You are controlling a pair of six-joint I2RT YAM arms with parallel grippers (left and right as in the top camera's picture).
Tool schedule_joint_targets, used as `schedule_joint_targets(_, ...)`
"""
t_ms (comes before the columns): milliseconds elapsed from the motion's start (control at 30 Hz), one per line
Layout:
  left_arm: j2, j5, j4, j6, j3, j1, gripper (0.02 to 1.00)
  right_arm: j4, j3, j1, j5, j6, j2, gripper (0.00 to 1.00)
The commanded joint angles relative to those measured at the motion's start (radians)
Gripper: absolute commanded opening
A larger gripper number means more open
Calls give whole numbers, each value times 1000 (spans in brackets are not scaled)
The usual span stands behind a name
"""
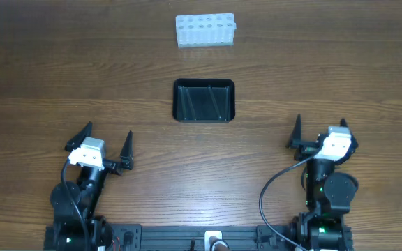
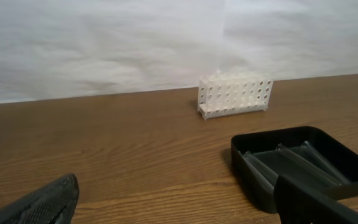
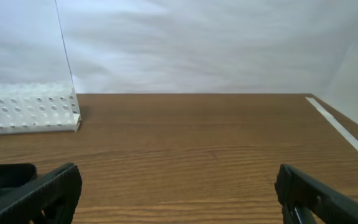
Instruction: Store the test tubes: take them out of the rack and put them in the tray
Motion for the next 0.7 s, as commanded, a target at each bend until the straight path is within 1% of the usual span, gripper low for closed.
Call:
schedule_joint_targets(33, -8, 10, 0, 14, -6, -3, 1000, -72, -61, -8, -5, 10, -139, 993)
schedule_joint_targets(200, -8, 10, 0, 14, -6, -3, 1000, -201, -62, 5, -1, 8, -251, 991)
schedule_joint_targets(467, -8, 10, 0, 14, -6, -3, 1000, -236, -62, 24, 2, 2, -249, 991)
schedule_joint_targets(567, -8, 10, 0, 14, -7, -3, 1000, -233, -62, 52, 33, -1, -249, 991)
schedule_joint_targets(700, -8, 10, 0, 14, -6, -3, 1000, -233, -62, 68, 35, -11, -249, 991)
